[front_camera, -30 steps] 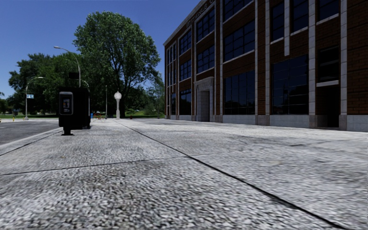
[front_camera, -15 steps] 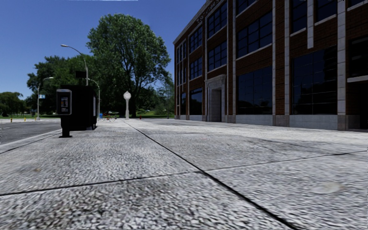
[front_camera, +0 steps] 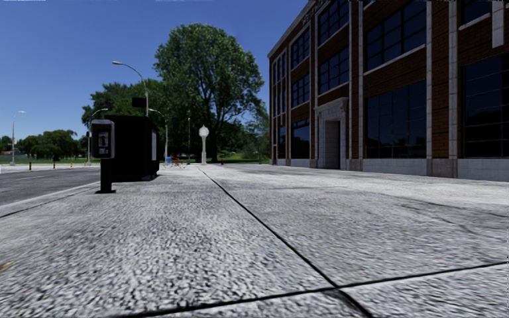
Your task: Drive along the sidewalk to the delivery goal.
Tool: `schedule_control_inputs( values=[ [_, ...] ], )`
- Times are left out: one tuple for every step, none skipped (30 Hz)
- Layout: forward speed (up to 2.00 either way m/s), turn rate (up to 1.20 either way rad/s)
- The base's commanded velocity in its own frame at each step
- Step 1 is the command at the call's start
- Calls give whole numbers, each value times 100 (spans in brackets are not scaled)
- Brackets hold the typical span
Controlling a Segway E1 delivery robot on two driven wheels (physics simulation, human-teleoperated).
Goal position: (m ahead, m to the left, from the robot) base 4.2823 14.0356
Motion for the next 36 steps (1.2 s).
schedule_control_inputs(
  values=[
    [200,24],
    [200,12],
    [200,0],
    [200,0],
    [200,0],
    [200,0],
    [200,0],
    [200,0],
    [200,0],
    [200,0],
    [200,0],
    [200,0],
    [200,0],
    [200,0],
    [200,0],
    [200,0],
    [200,0],
    [200,0],
    [200,8],
    [200,12],
    [200,16],
    [200,16],
    [200,18],
    [200,18],
    [200,19],
    [200,19],
    [200,19],
    [200,19],
    [200,21],
    [200,22],
    [200,22],
    [200,23],
    [200,24],
    [200,25],
    [200,25],
    [200,25]
  ],
)
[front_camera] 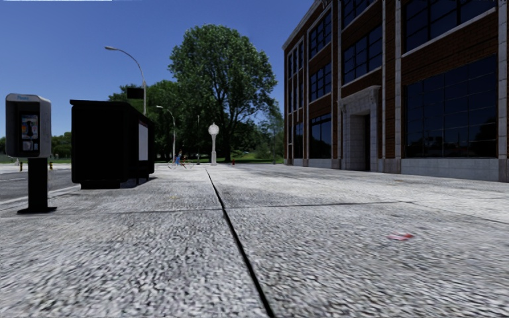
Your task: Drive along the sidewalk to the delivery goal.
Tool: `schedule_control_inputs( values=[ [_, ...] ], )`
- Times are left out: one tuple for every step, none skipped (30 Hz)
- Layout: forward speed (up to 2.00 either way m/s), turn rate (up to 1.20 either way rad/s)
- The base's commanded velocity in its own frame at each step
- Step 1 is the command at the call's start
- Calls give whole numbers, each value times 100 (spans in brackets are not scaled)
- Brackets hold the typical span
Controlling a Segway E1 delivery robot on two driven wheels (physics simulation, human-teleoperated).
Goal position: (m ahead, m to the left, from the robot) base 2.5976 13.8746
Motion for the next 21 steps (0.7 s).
schedule_control_inputs(
  values=[
    [200,25],
    [200,25],
    [200,25],
    [200,25],
    [200,25],
    [200,25],
    [200,25],
    [200,26],
    [200,26],
    [200,26],
    [200,26],
    [200,26],
    [200,26],
    [200,26],
    [200,26],
    [200,26],
    [200,26],
    [200,26],
    [200,26],
    [200,26],
    [200,26]
  ],
)
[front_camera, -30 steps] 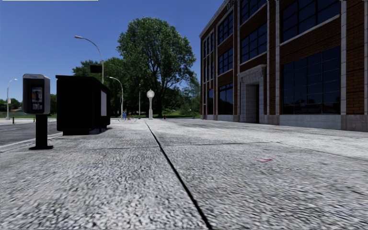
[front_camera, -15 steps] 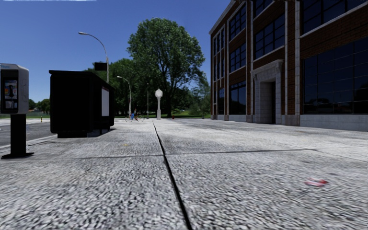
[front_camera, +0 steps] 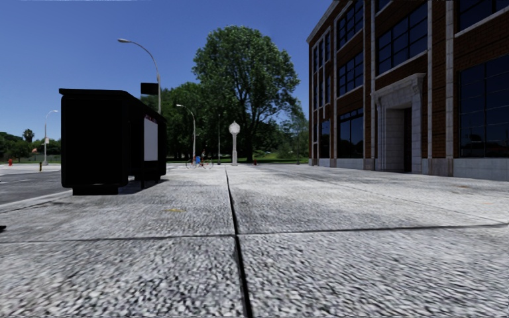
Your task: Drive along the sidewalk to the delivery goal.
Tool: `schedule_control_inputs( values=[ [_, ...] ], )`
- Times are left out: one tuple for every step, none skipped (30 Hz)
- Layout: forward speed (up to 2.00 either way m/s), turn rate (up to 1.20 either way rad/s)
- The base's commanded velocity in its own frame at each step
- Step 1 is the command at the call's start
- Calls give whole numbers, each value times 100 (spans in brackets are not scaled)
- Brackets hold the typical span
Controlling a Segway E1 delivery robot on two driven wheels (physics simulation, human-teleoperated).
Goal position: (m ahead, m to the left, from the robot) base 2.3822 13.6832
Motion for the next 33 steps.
schedule_control_inputs(
  values=[
    [200,26],
    [200,26],
    [200,26],
    [200,26],
    [200,26],
    [200,26],
    [200,26],
    [200,26],
    [200,26],
    [200,26],
    [200,26],
    [200,26],
    [200,26],
    [200,26],
    [200,26],
    [200,26],
    [200,26],
    [200,0],
    [200,0],
    [200,0],
    [200,0],
    [200,0],
    [200,0],
    [200,0],
    [200,0],
    [200,0],
    [200,0],
    [200,0],
    [200,0],
    [200,0],
    [200,0],
    [200,0],
    [200,0]
  ],
)
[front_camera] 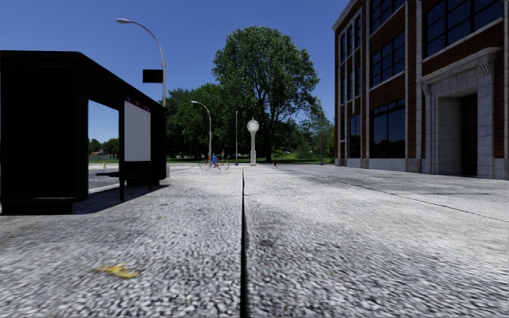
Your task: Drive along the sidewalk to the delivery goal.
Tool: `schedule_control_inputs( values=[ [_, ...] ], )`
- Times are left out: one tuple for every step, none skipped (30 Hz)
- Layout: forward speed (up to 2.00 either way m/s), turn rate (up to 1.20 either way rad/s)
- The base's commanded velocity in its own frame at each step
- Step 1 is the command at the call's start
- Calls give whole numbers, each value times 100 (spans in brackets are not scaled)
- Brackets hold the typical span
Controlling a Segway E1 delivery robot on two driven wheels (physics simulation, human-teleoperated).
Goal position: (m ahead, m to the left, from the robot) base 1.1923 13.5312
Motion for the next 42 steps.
schedule_control_inputs(
  values=[
    [200,0],
    [200,0],
    [200,0],
    [200,0],
    [200,0],
    [200,0],
    [200,0],
    [200,0],
    [200,0],
    [200,0],
    [200,0],
    [200,0],
    [200,0],
    [200,0],
    [200,0],
    [200,0],
    [200,0],
    [200,0],
    [200,0],
    [200,0],
    [200,0],
    [200,0],
    [200,0],
    [200,0],
    [200,0],
    [200,0],
    [200,0],
    [200,0],
    [200,0],
    [200,0],
    [200,0],
    [200,3],
    [200,12],
    [200,12],
    [200,18],
    [200,23],
    [200,25],
    [200,25],
    [200,26],
    [200,26],
    [200,26],
    [200,26]
  ],
)
